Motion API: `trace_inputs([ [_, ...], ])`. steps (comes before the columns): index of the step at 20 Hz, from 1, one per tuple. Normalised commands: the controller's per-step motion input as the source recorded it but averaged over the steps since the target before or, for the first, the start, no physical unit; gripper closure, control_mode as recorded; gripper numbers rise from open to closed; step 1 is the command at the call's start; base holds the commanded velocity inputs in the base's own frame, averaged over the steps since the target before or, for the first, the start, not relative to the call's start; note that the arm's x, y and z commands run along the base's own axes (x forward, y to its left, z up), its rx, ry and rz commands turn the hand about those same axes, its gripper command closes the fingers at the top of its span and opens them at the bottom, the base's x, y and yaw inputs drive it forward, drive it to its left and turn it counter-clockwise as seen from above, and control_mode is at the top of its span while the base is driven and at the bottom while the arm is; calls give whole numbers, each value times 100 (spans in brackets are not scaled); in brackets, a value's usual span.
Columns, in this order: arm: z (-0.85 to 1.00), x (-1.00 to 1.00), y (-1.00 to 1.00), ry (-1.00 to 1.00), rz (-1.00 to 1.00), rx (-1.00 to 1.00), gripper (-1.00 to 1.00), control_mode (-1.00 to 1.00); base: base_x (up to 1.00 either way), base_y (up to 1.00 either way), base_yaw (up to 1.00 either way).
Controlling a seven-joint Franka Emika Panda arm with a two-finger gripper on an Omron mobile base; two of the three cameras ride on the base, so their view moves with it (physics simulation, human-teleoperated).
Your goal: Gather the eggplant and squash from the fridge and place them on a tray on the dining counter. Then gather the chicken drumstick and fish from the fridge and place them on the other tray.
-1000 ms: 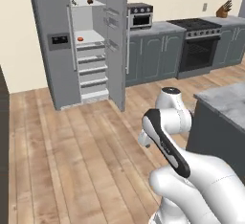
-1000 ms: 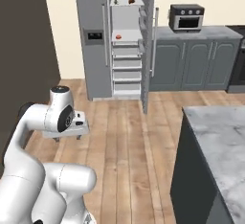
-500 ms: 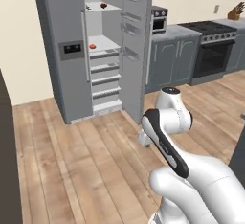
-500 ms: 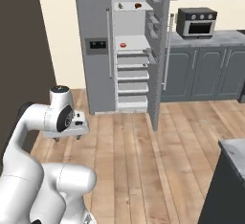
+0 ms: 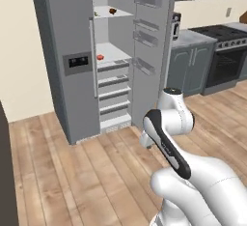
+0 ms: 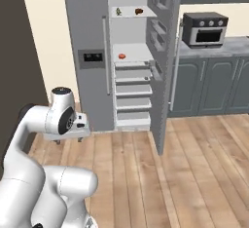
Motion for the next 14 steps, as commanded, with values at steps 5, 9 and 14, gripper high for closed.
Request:
trace_inputs([
  [5,0,0,0,0,0,0,-100,100,100,-14,-10],
  [9,0,0,0,0,0,0,-100,100,100,-46,7],
  [14,0,0,0,0,0,0,-100,100,100,-31,4],
])
